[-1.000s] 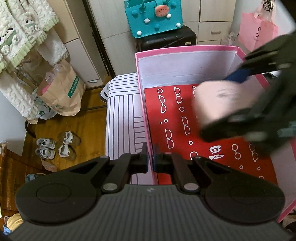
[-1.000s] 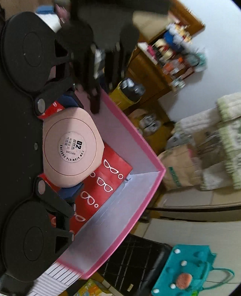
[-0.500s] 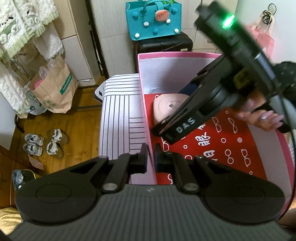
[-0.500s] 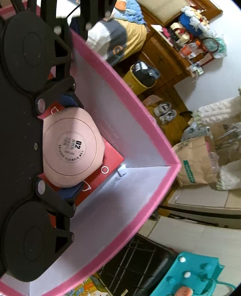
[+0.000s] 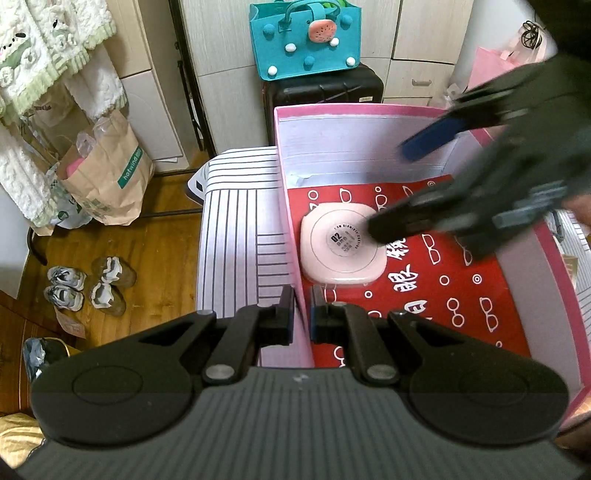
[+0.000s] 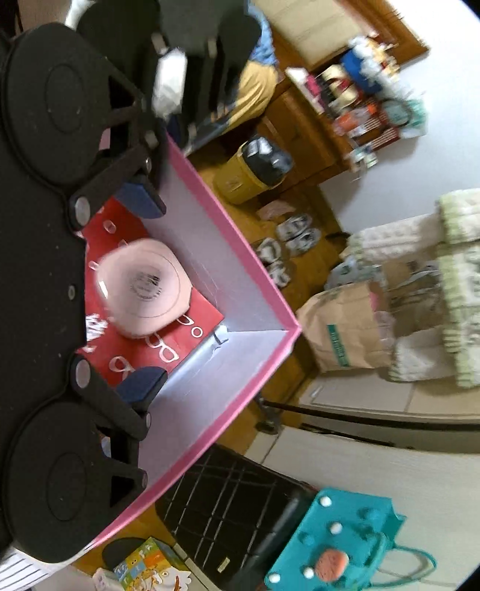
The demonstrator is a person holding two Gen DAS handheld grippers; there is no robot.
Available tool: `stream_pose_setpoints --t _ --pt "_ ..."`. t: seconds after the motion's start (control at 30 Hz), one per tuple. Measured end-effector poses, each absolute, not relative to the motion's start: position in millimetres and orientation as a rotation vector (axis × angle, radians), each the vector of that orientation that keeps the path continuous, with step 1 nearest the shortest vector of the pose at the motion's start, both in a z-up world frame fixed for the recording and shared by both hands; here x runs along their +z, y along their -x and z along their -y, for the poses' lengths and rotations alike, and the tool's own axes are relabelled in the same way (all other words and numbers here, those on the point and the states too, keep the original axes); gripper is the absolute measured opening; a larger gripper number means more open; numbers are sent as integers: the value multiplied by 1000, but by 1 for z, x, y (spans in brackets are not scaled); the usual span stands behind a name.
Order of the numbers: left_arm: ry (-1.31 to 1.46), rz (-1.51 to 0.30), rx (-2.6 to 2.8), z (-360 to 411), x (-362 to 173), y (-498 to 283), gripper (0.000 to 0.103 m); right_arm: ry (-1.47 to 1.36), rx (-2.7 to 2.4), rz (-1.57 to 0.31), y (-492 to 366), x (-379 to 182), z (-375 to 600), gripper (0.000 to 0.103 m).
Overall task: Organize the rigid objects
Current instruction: 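Carry the pink compact into the pink box and release it, then grasp the white wifi router with the right gripper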
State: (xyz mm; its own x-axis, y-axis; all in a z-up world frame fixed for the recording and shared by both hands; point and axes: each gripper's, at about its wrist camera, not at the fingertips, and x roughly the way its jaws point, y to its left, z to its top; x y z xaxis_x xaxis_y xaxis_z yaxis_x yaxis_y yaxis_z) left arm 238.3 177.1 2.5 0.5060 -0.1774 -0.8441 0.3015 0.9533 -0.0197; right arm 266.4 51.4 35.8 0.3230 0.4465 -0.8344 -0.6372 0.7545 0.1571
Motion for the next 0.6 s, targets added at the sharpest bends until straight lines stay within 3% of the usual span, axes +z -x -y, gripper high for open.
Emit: stream_pose_setpoints --t 0.33,0.6 --pt "-130 -1008 -284 -177 4 -236 7 142 636 -849 -185 87 37 90" --pt "-123 -1007 -271 -177 3 -230 7 182 502 -668 -126 59 97 90"
